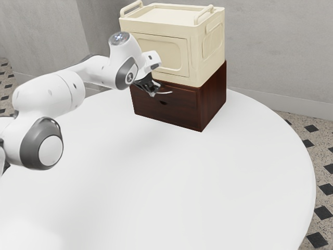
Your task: Push the drawer handle with one arm to close the drawer
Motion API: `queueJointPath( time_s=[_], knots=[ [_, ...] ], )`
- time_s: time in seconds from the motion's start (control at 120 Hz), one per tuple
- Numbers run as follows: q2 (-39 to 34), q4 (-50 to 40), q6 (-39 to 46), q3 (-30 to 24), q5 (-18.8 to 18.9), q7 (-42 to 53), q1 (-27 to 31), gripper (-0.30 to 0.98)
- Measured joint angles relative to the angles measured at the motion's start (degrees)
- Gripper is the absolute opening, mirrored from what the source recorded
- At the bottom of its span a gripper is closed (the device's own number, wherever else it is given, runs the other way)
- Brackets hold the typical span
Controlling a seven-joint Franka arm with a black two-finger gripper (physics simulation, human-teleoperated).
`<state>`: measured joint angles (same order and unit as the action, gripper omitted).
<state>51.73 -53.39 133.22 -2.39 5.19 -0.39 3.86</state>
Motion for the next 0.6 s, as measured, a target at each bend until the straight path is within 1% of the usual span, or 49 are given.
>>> queueJointPath(
  time_s=[0.6],
  knots=[
    [2.08, 2.24, 0.78, 0.06, -0.83, 0.25, -0.35, -0.10]
  ],
)
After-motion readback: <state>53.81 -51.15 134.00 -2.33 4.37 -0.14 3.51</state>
